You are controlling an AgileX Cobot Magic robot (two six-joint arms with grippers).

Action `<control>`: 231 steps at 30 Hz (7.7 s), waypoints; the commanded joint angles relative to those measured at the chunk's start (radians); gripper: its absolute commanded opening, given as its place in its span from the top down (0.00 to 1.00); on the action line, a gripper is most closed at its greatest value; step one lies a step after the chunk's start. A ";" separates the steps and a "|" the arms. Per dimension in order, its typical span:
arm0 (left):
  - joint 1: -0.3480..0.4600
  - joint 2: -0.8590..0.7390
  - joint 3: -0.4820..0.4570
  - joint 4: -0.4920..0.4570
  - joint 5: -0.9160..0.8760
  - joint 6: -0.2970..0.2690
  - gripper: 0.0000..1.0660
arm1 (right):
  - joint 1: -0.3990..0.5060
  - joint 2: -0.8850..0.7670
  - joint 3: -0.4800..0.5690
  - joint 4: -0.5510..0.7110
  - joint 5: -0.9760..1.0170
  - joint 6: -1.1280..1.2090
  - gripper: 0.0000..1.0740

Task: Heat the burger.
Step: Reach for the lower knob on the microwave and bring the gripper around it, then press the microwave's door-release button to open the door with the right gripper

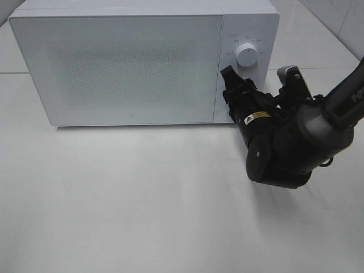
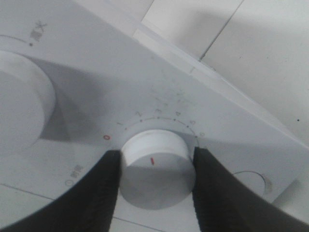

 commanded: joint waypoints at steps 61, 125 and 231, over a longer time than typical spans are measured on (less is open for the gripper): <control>0.003 -0.015 0.000 -0.007 -0.010 -0.006 0.06 | 0.012 -0.009 -0.042 -0.107 -0.184 0.716 0.78; 0.003 -0.015 0.000 -0.007 -0.010 -0.006 0.06 | 0.037 -0.719 0.018 -0.558 1.631 -0.740 0.30; 0.003 -0.014 0.000 -0.006 -0.010 -0.006 0.06 | -0.557 -1.737 0.260 -0.676 1.737 -0.719 0.29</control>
